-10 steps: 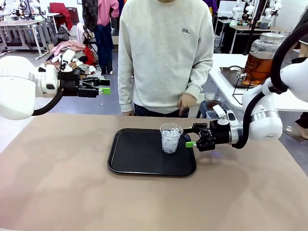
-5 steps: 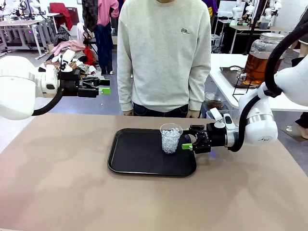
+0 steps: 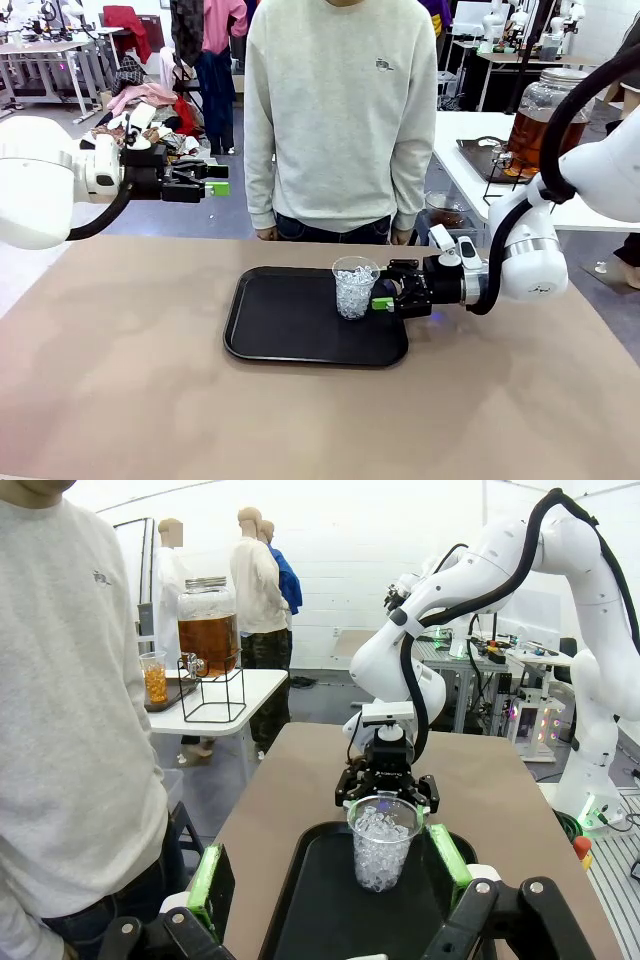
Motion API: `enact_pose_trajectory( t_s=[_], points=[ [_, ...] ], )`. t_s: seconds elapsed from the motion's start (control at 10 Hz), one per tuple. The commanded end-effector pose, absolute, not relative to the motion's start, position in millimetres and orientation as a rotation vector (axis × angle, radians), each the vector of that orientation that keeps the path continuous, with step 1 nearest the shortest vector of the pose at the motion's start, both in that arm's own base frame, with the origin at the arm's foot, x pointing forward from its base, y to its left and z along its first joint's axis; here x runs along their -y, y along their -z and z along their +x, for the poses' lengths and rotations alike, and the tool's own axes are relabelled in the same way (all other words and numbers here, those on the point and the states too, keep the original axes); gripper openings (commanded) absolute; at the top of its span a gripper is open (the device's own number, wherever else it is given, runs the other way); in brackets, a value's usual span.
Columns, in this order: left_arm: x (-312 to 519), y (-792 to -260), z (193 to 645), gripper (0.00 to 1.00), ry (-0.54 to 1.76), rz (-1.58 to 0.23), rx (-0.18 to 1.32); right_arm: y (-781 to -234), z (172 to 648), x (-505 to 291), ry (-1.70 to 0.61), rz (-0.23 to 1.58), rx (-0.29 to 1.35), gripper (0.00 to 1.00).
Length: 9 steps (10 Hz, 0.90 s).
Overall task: Pour the drink into the iced cup.
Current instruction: Pick up the iced cup indicated by the human and present it to them.
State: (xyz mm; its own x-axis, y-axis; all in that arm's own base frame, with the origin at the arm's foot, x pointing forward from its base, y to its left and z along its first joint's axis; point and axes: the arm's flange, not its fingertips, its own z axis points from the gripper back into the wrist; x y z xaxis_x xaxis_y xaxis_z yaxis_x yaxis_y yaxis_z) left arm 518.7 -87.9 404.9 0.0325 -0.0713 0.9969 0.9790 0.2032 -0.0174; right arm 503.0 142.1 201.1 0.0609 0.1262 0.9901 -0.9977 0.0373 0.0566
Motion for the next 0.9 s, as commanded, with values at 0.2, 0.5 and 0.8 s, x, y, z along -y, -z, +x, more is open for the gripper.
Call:
enact_pose_trajectory(
  t_s=[0.2,0.5,0.8],
  points=[
    [88.8,-406.5,519.1,1.0,1.064,-1.013,1.238,-196.1,511.1,-159.3,-1.203,1.108,1.118,1.0],
    [88.8,-406.5,519.1,1.0,1.064,-1.013,1.238,-195.7,514.3,-168.7,-1.201,1.13,1.104,1.0],
    [88.8,-406.5,519.1,1.0,1.064,-1.013,1.238,-194.5,518.0,-180.8,-1.203,1.169,1.077,1.0]
  ],
)
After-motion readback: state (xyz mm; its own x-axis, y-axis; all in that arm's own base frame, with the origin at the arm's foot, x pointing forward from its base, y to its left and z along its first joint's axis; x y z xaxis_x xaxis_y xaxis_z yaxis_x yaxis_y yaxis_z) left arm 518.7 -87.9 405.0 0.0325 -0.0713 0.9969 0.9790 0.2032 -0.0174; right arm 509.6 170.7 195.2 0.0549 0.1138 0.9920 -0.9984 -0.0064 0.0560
